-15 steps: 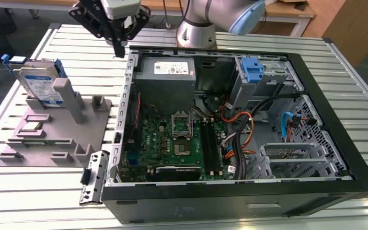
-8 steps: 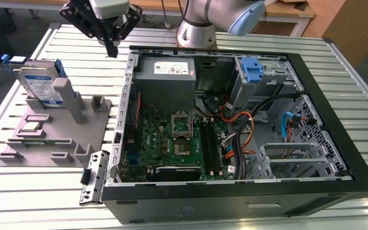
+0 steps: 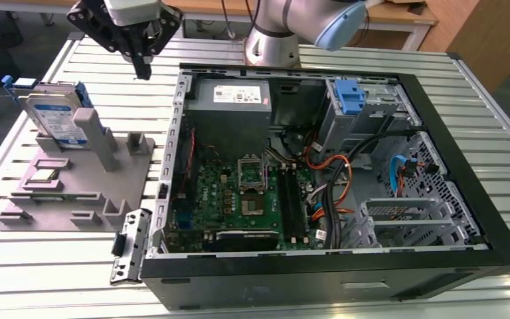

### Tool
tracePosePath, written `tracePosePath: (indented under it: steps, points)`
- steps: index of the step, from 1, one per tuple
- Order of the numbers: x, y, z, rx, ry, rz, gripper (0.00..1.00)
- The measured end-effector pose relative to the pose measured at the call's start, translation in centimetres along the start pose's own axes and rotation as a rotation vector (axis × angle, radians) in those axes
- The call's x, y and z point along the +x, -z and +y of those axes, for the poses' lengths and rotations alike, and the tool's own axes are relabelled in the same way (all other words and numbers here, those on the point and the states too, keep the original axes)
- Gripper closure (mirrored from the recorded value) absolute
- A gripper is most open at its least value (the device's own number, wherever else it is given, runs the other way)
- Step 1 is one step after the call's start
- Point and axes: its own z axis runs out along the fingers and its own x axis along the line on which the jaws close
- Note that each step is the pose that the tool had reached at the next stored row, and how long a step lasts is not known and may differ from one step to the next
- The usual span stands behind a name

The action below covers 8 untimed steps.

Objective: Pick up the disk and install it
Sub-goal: 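Reach for the disk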

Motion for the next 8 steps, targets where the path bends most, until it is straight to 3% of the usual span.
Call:
tracePosePath:
  steps: [8]
  points:
    - [1.80,0.03,-0.14,0.0000,0.000,-0.0009,0.89]
